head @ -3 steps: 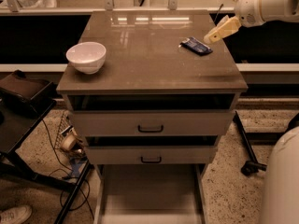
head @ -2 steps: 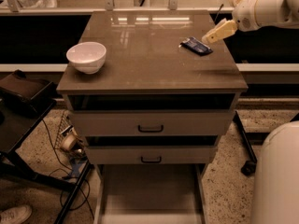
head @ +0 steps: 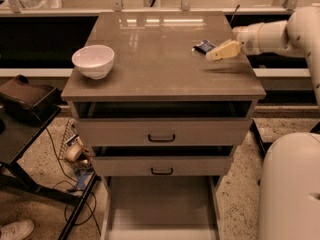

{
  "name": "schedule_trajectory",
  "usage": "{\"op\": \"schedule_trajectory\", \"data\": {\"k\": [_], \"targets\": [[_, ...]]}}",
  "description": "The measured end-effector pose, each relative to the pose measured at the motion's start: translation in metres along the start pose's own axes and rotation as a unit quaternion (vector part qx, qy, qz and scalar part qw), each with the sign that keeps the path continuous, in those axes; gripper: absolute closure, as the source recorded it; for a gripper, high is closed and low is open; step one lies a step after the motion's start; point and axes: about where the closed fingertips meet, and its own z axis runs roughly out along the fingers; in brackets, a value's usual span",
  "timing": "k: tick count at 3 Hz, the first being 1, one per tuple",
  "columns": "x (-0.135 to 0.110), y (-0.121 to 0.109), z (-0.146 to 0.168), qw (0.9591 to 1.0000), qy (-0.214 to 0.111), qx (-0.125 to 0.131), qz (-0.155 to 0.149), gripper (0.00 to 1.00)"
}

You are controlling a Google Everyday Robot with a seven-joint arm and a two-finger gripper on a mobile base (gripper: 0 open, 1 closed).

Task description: Move rxbar blueberry near white bowl

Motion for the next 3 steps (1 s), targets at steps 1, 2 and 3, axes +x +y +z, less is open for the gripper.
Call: {"op": "schedule_trajectory", "data": {"k": [1,2,3], "targets": [[0.022,0.017,0.024,0.9987,0.0,-0.039,0.034,0.27],[0.034,0.027,0.038,0.9978,0.01,-0.053,0.038,0.49],[0.027,0.026,0.035,0.9978,0.01,-0.053,0.038,0.8]]}}
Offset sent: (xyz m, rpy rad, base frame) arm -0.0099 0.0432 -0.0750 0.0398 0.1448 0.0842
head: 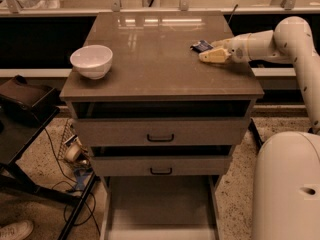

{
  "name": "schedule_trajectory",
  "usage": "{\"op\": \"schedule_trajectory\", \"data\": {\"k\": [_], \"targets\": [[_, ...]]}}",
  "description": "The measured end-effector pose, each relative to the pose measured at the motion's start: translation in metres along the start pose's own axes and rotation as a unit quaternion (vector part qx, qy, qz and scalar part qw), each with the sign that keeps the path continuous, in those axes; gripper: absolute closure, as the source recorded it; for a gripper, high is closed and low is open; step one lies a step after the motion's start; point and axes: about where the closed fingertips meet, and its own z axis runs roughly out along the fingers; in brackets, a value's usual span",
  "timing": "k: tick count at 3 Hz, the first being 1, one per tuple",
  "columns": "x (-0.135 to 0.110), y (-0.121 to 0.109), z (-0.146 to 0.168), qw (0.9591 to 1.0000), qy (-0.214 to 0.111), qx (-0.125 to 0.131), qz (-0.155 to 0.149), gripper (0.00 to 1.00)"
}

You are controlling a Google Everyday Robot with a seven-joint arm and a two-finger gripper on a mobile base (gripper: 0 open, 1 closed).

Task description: Move rxbar blueberry near white bowl

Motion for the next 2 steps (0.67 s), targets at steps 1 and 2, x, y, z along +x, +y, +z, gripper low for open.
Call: {"op": "schedule_trajectory", "data": {"k": [1,2], "targets": [[-0.0021,0.0001,-0.001,1.0,0.0,0.0,0.0,1.0],[-0.0038,0.0016,-0.0018,1.0,-0.001,-0.001,-0.002,1.0]]}}
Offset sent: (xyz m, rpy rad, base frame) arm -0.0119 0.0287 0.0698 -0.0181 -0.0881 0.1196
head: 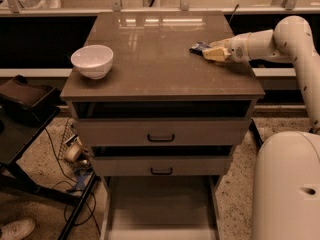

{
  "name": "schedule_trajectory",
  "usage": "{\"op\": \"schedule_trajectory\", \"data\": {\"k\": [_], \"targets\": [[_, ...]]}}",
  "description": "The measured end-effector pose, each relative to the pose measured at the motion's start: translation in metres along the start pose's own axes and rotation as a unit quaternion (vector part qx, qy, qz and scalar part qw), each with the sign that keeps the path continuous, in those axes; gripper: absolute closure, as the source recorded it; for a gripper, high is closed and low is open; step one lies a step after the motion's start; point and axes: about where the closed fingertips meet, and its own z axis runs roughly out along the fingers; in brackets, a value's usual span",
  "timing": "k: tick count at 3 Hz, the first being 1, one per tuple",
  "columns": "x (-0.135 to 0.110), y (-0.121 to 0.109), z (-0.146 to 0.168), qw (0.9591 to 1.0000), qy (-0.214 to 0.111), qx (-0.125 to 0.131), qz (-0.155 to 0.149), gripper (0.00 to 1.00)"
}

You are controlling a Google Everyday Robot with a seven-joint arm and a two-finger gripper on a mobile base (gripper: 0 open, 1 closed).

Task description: Move rxbar blueberry near white bowl

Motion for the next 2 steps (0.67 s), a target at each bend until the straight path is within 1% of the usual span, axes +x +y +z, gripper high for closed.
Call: {"op": "schedule_trajectory", "data": {"k": [1,2], "targets": [[-0.04,0.039,-0.019,0.9984,-0.012,-0.032,-0.045,1.0],[-0.083,0.103,-0.041,0.9911,-0.014,-0.072,-0.112,1.0]]}}
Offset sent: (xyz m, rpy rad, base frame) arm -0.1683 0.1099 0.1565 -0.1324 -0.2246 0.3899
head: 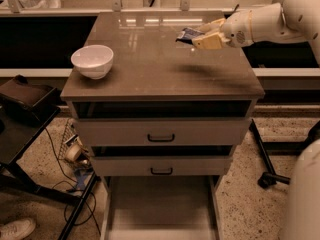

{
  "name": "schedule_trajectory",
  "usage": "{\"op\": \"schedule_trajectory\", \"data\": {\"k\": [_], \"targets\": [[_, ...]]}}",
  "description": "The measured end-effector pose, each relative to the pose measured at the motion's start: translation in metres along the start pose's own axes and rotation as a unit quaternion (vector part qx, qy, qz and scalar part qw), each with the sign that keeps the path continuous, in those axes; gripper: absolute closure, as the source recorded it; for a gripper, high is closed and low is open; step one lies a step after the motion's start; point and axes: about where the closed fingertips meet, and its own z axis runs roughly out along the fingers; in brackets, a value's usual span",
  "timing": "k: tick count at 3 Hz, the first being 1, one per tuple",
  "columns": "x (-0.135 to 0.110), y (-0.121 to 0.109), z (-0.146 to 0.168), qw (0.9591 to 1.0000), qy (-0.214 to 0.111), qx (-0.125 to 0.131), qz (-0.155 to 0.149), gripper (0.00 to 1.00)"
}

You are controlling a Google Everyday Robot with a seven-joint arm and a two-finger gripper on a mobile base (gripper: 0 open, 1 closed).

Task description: Move rxbar blueberry near white bowl

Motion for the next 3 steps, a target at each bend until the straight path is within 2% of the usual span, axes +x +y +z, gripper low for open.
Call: {"op": "schedule_trajectory", "data": {"k": [1,2,3], "targets": [[-0.032,0.06,0.004,0.9983,0.012,-0.042,-0.039,1.0],[-0.025,0.118,0.039,0.9929,0.029,-0.103,-0.052,1.0],[-0.016,0.12,0.078,0.9895,0.041,-0.124,-0.062,1.0]]}}
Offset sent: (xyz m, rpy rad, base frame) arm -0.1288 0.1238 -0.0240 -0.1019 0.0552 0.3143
